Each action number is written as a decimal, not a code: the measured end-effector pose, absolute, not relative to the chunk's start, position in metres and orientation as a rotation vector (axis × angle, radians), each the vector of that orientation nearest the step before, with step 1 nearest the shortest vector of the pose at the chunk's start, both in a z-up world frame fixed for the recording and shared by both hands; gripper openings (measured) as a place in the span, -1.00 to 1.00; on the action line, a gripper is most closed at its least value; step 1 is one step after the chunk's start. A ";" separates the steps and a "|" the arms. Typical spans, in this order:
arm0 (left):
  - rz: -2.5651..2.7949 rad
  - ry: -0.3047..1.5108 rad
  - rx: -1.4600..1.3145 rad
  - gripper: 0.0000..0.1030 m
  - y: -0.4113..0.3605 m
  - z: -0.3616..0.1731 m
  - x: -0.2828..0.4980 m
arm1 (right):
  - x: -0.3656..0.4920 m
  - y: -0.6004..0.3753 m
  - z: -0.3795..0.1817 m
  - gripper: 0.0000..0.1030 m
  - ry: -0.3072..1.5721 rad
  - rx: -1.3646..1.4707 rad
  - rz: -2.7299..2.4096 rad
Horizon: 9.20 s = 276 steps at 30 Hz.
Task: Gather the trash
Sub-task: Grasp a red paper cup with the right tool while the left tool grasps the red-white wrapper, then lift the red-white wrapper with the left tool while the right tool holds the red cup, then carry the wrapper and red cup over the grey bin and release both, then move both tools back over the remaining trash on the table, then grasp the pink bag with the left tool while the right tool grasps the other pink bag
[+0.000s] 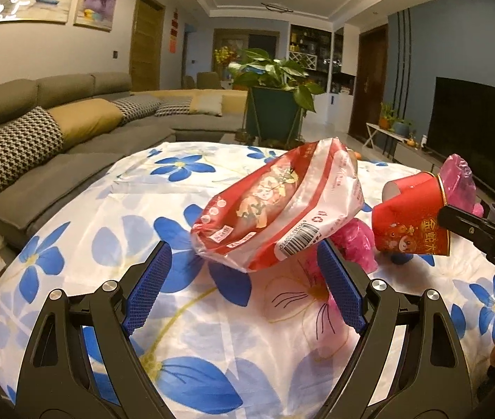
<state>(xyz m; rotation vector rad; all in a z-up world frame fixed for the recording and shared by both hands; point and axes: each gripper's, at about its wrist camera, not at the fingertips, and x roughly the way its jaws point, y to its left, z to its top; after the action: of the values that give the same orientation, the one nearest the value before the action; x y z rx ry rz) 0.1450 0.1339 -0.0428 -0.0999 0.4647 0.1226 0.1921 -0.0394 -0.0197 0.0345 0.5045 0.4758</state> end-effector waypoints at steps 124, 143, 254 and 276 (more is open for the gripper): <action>-0.767 0.418 0.005 -0.93 -0.304 -0.008 0.213 | 0.105 -0.371 0.016 -0.93 0.271 0.152 -0.345; -0.862 0.416 -0.044 -0.93 -0.306 -0.007 0.220 | 0.114 -0.373 0.013 -0.93 0.280 0.152 -0.362; -0.068 0.659 -0.132 0.05 0.083 -0.066 0.197 | 0.164 -0.117 -0.003 0.89 0.346 0.035 -0.056; -0.055 0.501 -0.166 -0.44 0.082 -0.019 0.175 | 0.204 -0.122 -0.003 0.89 0.379 0.035 -0.086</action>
<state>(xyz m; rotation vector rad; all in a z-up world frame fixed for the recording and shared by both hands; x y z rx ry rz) 0.1749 0.0825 -0.0193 -0.1663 0.5013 -0.0552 0.2039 -0.1222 -0.0032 0.0354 0.3793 -0.0862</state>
